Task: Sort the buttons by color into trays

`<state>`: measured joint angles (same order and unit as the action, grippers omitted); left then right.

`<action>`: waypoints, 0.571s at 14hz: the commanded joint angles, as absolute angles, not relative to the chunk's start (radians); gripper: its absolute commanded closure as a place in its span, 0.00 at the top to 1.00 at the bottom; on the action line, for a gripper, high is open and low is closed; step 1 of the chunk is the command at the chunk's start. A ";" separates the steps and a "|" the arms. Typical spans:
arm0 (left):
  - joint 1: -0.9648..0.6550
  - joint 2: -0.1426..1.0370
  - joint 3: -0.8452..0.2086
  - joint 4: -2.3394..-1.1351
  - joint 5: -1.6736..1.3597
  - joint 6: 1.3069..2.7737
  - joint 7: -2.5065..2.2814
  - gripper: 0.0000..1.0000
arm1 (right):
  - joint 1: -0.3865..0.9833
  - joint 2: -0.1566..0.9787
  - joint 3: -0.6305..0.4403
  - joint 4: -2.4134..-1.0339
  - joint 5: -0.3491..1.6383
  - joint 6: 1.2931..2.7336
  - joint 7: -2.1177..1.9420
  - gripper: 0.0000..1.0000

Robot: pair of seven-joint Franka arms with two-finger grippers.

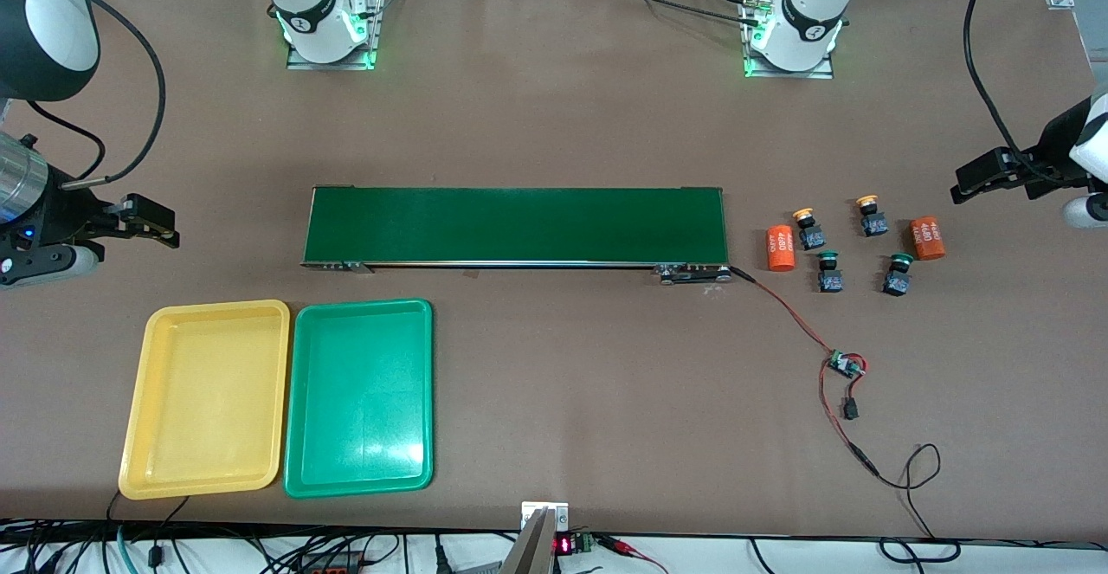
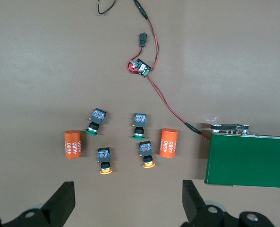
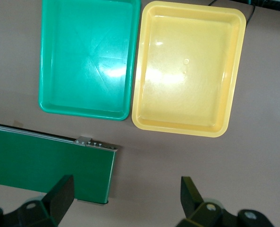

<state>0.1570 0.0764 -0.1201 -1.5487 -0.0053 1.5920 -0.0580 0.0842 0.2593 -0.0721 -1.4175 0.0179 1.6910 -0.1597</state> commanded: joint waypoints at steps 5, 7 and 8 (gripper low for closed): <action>0.175 0.040 -0.124 -1.621 -0.008 1.588 -0.049 1.00 | 0.083 0.270 -0.067 -1.397 0.031 1.690 -0.126 1.00; 0.175 0.061 -0.123 -1.620 -0.009 1.588 -0.052 1.00 | 0.083 0.270 -0.067 -1.397 0.031 1.693 -0.126 1.00; 0.175 0.084 -0.121 -1.618 -0.011 1.592 -0.052 1.00 | 0.083 0.270 -0.067 -1.397 0.029 1.697 -0.129 1.00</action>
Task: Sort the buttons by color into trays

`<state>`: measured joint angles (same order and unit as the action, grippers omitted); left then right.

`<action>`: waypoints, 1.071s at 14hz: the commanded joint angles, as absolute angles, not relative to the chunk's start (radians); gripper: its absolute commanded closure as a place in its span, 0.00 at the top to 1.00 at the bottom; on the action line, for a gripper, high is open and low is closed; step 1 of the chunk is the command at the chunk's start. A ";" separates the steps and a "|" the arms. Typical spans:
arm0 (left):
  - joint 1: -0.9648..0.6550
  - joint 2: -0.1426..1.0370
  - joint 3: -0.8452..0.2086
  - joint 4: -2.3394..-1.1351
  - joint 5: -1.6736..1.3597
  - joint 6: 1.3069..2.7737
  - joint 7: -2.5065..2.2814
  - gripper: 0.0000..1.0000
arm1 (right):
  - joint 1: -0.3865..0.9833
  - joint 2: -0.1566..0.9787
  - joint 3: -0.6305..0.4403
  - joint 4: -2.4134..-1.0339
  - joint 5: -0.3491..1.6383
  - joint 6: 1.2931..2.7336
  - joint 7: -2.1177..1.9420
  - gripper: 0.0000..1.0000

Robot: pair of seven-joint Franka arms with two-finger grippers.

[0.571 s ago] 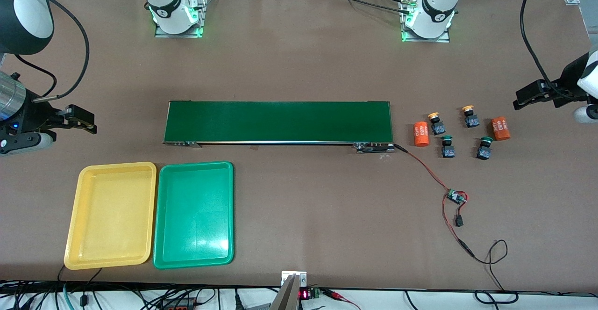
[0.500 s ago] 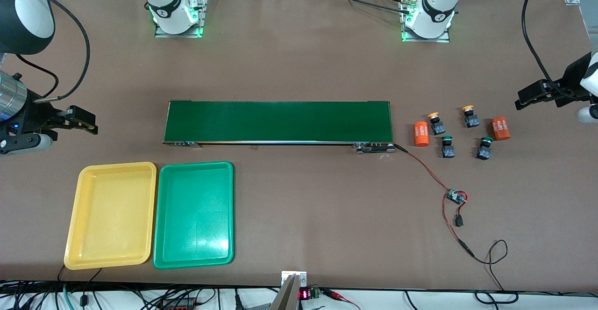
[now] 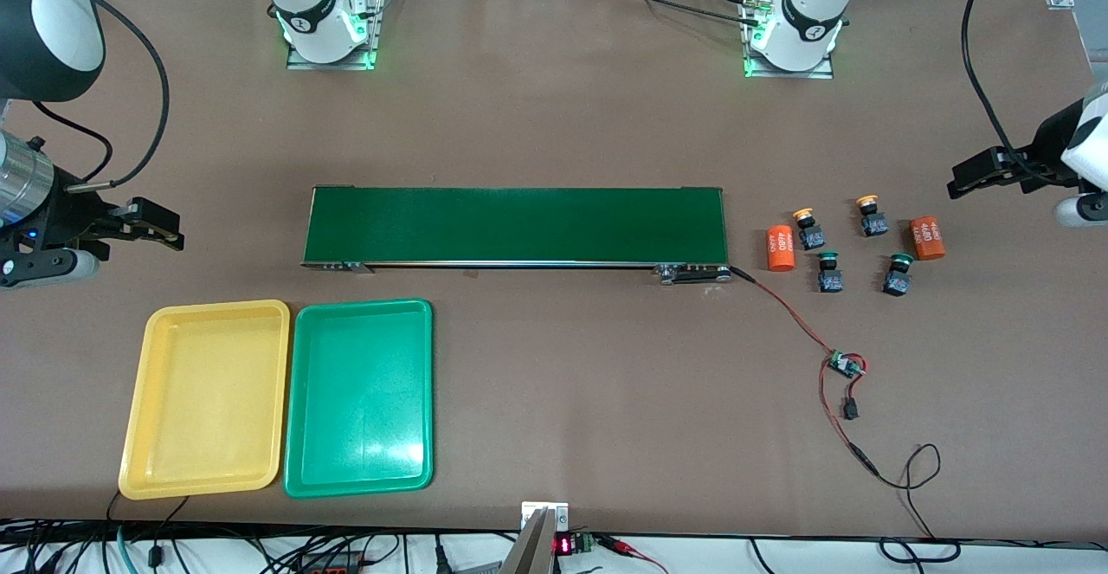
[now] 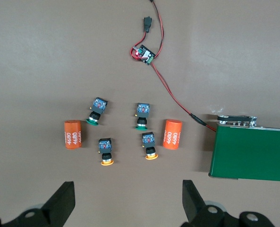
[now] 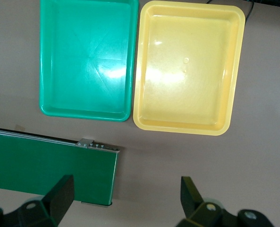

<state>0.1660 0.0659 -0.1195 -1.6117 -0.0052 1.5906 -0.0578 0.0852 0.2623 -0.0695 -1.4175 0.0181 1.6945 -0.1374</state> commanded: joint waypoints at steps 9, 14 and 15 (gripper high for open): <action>0.184 0.229 -0.120 -1.825 -0.008 1.895 -0.048 1.00 | 0.086 0.285 -0.066 -1.407 0.020 1.727 -0.144 1.00; 0.181 0.329 -0.123 -1.882 -0.009 2.026 -0.035 1.00 | 0.087 0.299 -0.067 -1.436 0.014 1.733 -0.143 1.00; 0.179 0.353 -0.129 -1.884 -0.011 2.032 -0.035 1.00 | 0.086 0.301 -0.066 -1.437 0.014 1.732 -0.143 1.00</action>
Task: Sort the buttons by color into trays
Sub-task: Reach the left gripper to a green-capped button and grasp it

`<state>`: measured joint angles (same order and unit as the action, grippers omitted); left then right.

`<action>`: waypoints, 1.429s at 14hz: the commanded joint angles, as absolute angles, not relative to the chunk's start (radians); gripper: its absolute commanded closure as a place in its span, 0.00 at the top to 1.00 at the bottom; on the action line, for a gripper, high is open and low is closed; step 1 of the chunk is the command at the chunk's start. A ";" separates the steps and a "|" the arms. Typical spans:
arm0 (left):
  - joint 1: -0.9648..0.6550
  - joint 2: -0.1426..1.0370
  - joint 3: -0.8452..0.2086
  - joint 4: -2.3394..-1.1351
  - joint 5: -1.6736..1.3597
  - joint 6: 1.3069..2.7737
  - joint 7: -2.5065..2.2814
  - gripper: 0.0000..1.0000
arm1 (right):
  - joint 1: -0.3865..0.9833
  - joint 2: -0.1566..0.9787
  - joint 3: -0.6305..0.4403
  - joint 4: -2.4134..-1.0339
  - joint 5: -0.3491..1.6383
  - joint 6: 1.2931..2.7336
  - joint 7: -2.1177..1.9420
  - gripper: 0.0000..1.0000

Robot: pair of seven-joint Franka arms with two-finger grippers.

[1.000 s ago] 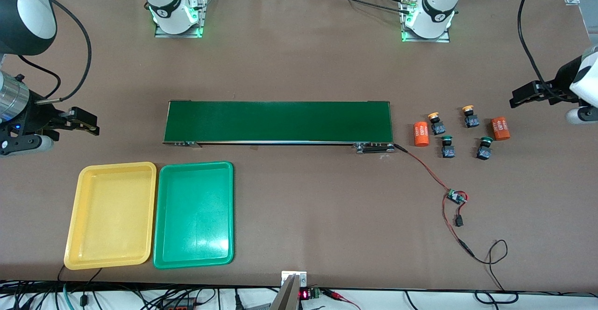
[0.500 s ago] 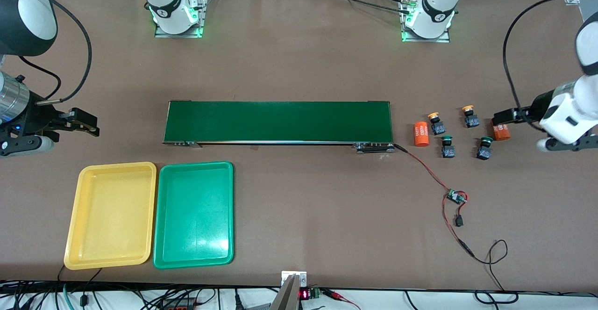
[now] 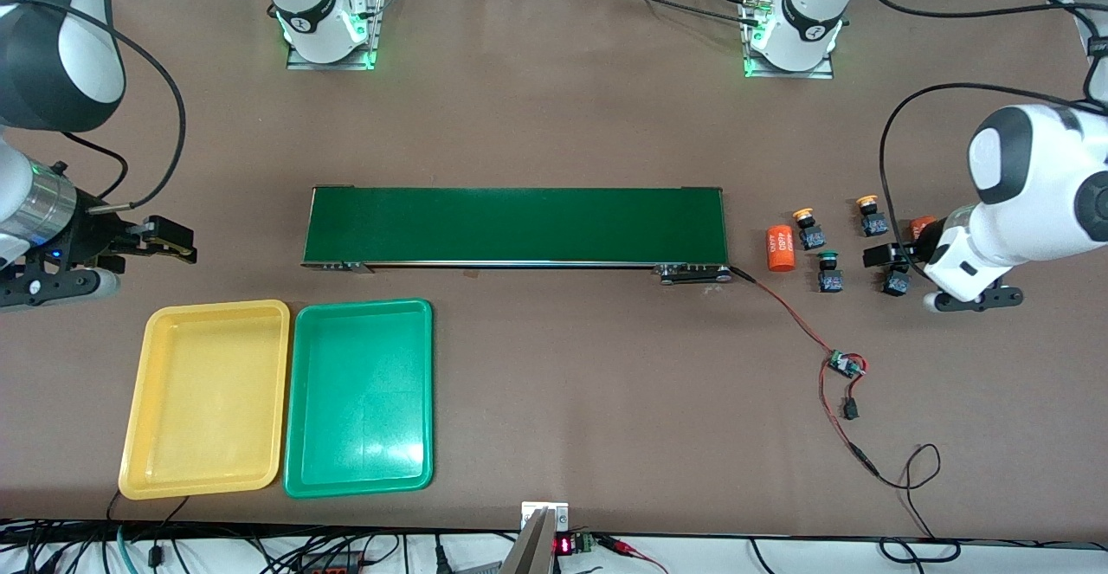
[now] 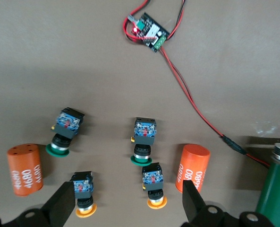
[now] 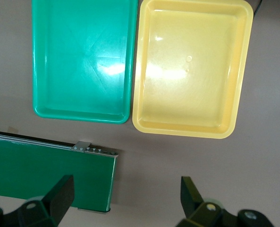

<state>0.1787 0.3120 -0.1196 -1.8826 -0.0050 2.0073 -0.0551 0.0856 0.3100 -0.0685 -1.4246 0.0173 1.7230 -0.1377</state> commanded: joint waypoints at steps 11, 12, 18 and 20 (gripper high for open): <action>0.175 0.532 -0.133 -1.910 -0.006 2.220 -0.034 1.00 | 0.077 0.311 -0.067 -1.456 0.017 1.660 -0.143 1.00; 0.175 0.544 -0.133 -1.911 -0.006 2.221 -0.034 1.00 | 0.077 0.311 -0.067 -1.456 0.017 1.655 -0.143 1.00; 0.175 0.552 -0.133 -1.937 -0.005 2.221 -0.031 0.85 | 0.077 0.311 -0.069 -1.456 0.017 1.655 -0.135 1.00; 0.175 0.566 -0.133 -1.937 -0.005 2.229 -0.011 0.79 | 0.069 0.311 -0.069 -1.456 0.017 1.655 -0.140 1.00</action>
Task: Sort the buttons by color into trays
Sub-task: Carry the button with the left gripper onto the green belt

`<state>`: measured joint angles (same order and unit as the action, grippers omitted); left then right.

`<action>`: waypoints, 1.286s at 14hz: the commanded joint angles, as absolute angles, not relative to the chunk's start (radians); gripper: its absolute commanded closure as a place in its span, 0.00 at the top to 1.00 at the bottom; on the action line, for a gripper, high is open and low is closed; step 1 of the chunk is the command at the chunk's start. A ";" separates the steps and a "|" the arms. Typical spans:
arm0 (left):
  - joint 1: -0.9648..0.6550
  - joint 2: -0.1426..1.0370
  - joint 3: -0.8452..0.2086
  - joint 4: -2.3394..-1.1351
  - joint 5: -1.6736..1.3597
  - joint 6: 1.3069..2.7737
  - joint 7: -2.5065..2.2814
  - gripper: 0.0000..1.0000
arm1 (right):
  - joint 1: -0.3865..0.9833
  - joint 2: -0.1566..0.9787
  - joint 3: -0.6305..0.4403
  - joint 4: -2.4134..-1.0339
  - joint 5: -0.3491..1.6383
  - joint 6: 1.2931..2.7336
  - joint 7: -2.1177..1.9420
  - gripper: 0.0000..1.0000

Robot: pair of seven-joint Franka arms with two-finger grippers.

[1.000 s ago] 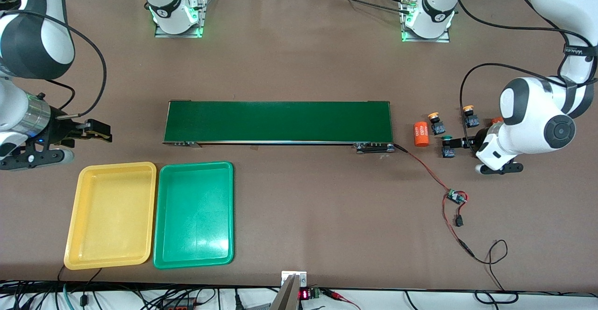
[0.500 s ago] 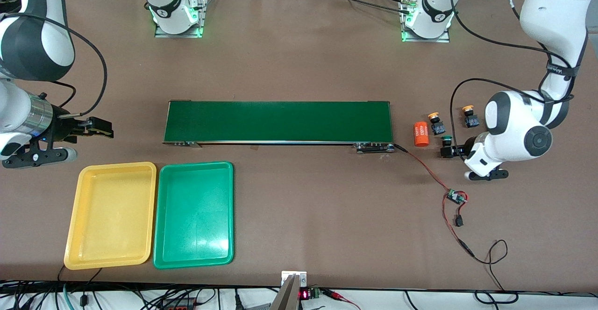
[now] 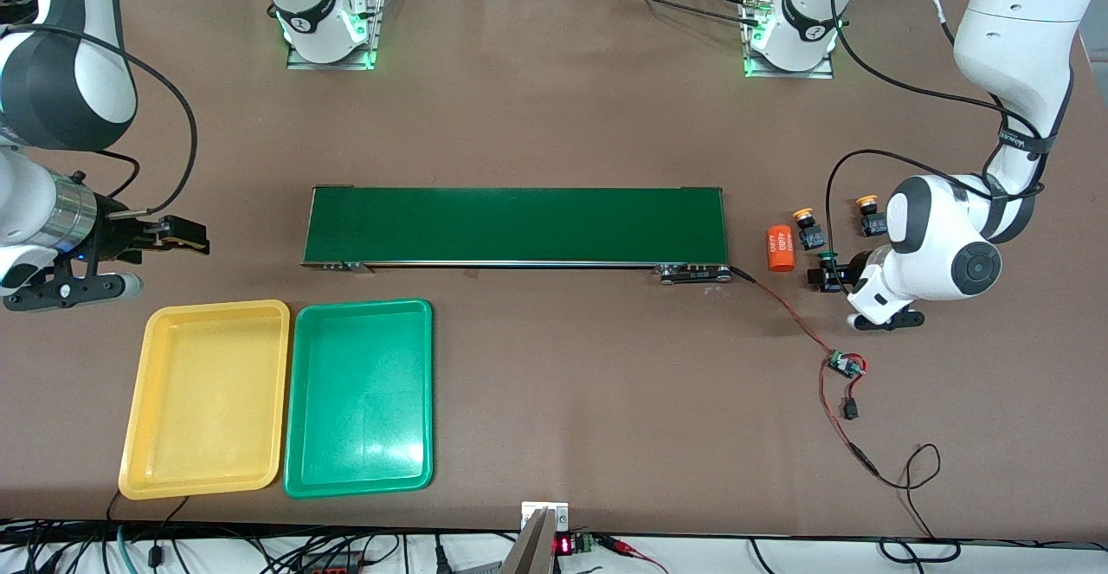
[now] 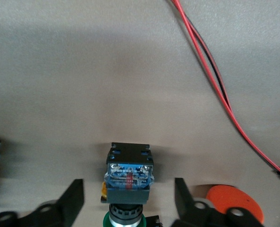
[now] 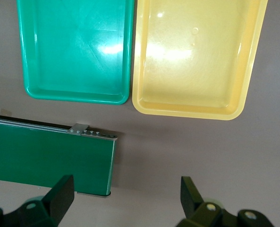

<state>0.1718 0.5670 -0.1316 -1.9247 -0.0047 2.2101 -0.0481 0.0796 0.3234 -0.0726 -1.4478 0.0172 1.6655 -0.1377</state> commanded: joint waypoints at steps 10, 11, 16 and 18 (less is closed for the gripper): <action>0.179 0.468 -0.133 -1.939 -0.006 2.243 0.023 0.02 | 0.061 0.318 -0.071 -1.456 0.021 1.655 -0.141 1.00; 0.179 0.427 -0.135 -1.954 -0.006 2.224 0.021 0.01 | 0.061 0.318 -0.071 -1.456 0.023 1.655 -0.141 1.00; 0.164 0.266 -0.286 -2.045 -0.021 2.138 0.018 0.00 | 0.061 0.318 -0.071 -1.456 0.025 1.655 -0.141 1.00; 0.163 0.261 -0.337 -2.075 -0.104 2.146 0.017 0.00 | 0.061 0.318 -0.071 -1.456 0.025 1.655 -0.141 1.00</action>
<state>0.1570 0.2964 -0.3012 -2.0108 -0.0310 2.1335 0.0035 0.0687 0.3235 -0.0754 -1.4522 0.0172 1.6635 -0.1377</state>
